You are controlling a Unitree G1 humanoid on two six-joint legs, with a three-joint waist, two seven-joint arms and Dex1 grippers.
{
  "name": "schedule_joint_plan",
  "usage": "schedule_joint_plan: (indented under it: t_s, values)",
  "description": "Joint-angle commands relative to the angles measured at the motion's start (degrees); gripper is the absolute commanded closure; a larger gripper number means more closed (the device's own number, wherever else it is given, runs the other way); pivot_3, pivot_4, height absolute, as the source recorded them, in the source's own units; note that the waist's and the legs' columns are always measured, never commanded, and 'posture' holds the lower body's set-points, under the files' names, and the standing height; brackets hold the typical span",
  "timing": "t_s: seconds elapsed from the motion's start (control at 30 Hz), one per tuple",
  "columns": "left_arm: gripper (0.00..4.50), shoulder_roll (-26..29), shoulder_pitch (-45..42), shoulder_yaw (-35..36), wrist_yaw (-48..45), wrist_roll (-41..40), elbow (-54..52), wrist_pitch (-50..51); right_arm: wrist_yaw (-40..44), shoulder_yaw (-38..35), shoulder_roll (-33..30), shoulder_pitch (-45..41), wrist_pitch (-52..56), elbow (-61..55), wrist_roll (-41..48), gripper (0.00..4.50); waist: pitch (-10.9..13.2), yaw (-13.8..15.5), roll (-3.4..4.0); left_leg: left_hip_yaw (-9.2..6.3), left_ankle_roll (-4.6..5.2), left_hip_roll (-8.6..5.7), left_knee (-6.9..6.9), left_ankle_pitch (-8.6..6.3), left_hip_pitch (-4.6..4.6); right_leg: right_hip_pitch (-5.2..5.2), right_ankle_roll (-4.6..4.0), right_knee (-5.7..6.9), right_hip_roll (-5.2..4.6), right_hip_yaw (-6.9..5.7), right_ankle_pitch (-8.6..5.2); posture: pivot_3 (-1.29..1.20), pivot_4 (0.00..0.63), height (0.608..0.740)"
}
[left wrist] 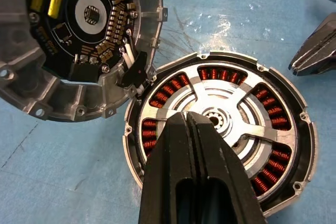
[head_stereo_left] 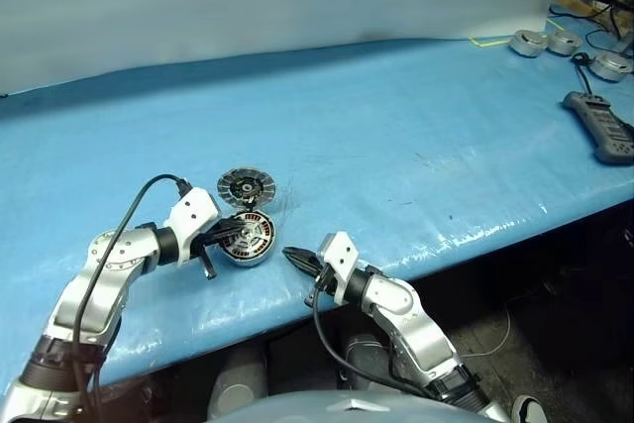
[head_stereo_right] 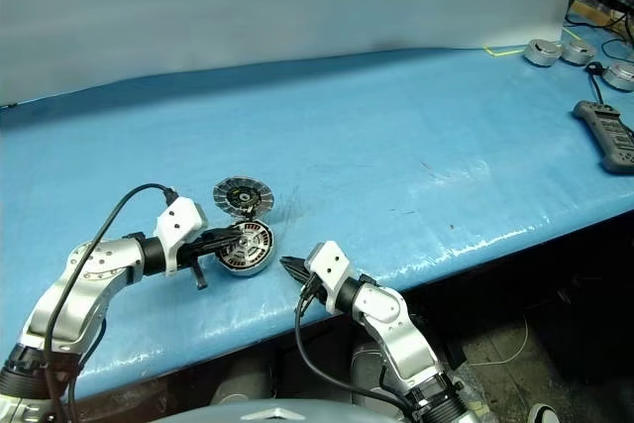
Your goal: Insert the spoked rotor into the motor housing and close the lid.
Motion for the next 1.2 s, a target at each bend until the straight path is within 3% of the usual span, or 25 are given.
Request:
schedule_joint_plan:
  t_s: [0.03,0.3,0.6,0.77,0.93,1.2]
  values:
    - [4.45,-4.74,2.98,5.7,3.2,-4.91,-4.11,-4.34,-1.58,-2.2,0.28,-1.16,2.96,-5.61,1.65,4.5,0.01,-0.02,0.03,0.01,0.0,0.0,0.0,0.0,-0.01,0.0,0.0,-0.01,0.0,0.01,0.0,0.0,0.15,0.74]
    - [4.45,-15.8,16.46,5.77,6.81,-7.44,-8.41,-14.83,-7.62,-5.09,-2.75,-7.0,12.71,-10.18,-3.84,4.5,-0.02,0.08,-0.03,0.14,0.0,-0.02,0.03,0.0,0.02,0.0,0.04,-0.01,-0.03,0.11,0.03,0.0,0.15,0.74]
    - [4.45,-24.37,25.22,4.02,9.05,-3.31,-1.92,-33.29,-13.76,-9.88,-1.59,-20.73,19.89,-3.93,-5.84,4.5,-0.02,-0.02,-0.03,0.26,0.0,-0.03,0.05,0.0,0.04,-0.03,0.04,-0.02,-0.03,0.2,0.04,0.0,0.15,0.74]
    - [4.45,-26.11,29.3,1.89,9.71,-1.96,1.18,-39.6,-9.66,-8.44,-1.24,-33.08,12.91,10.66,-6.19,4.5,0.02,-0.46,0.03,0.36,0.02,-0.03,-0.02,-0.02,0.01,-0.09,0.04,-0.09,-0.02,0.28,0.05,0.0,0.15,0.74]
    - [4.45,-27.32,31.42,1.11,11.17,-0.62,5.3,-44.33,-2.51,-7.75,2.97,-44.19,3.66,28.14,-4.55,4.5,0.04,-1.3,0.06,0.36,0.03,-0.02,-0.03,-0.02,0.02,-0.09,0.05,-0.08,0.01,0.28,0.07,0.0,0.15,0.74]
    - [4.45,-28.77,32.31,0.41,14.61,0.92,8.66,-48.18,12.08,-8.58,11.15,-53.22,-1.06,44.78,-0.09,4.5,0.1,-1.73,0.16,0.34,0.06,0.0,-0.08,-0.04,-0.01,-0.12,0.04,-0.1,0.03,0.29,0.08,0.0,0.15,0.74]
